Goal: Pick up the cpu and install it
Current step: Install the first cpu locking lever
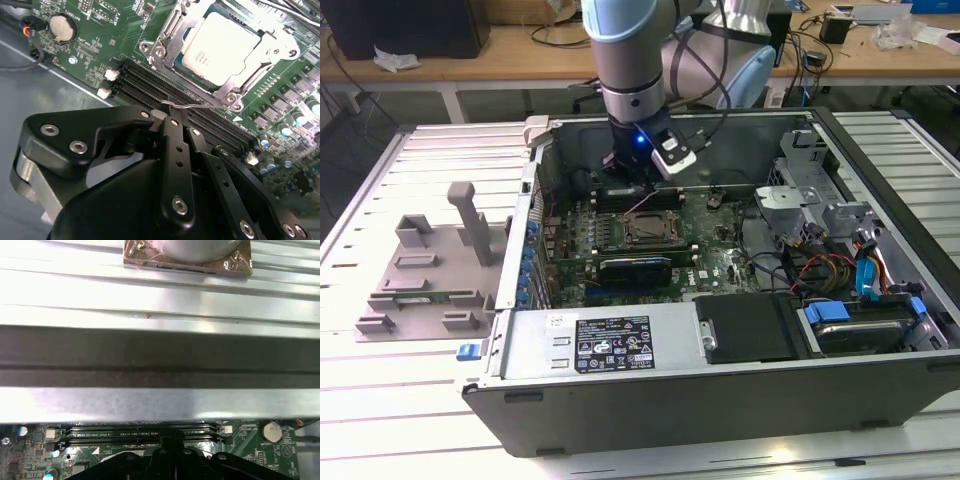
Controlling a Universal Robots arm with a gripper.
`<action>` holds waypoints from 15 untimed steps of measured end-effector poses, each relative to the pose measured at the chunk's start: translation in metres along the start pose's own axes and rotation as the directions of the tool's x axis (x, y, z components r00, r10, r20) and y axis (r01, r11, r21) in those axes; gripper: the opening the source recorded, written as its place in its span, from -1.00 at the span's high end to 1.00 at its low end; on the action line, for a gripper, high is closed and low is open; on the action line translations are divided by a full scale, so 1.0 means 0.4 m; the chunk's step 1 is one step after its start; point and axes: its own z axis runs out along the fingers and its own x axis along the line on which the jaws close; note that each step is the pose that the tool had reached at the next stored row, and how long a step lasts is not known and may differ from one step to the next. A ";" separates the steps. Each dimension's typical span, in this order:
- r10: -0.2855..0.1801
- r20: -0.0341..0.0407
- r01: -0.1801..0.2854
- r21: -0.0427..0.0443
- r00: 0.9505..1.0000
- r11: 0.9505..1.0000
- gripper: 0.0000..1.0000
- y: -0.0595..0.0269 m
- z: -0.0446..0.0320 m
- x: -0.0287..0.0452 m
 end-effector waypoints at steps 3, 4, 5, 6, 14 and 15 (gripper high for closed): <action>0.000 0.000 0.000 0.000 1.000 1.000 0.79 0.004 -0.022 -0.003; 0.000 0.000 0.000 0.000 1.000 1.000 0.79 0.006 -0.029 -0.004; 0.000 0.000 0.000 0.000 1.000 1.000 0.79 0.007 -0.033 -0.005; 0.000 0.000 0.000 0.000 1.000 1.000 0.79 0.007 -0.037 -0.006; 0.000 0.000 0.000 0.000 1.000 1.000 0.79 0.014 -0.067 -0.010; 0.000 0.000 0.000 0.000 1.000 1.000 0.79 0.015 -0.069 -0.010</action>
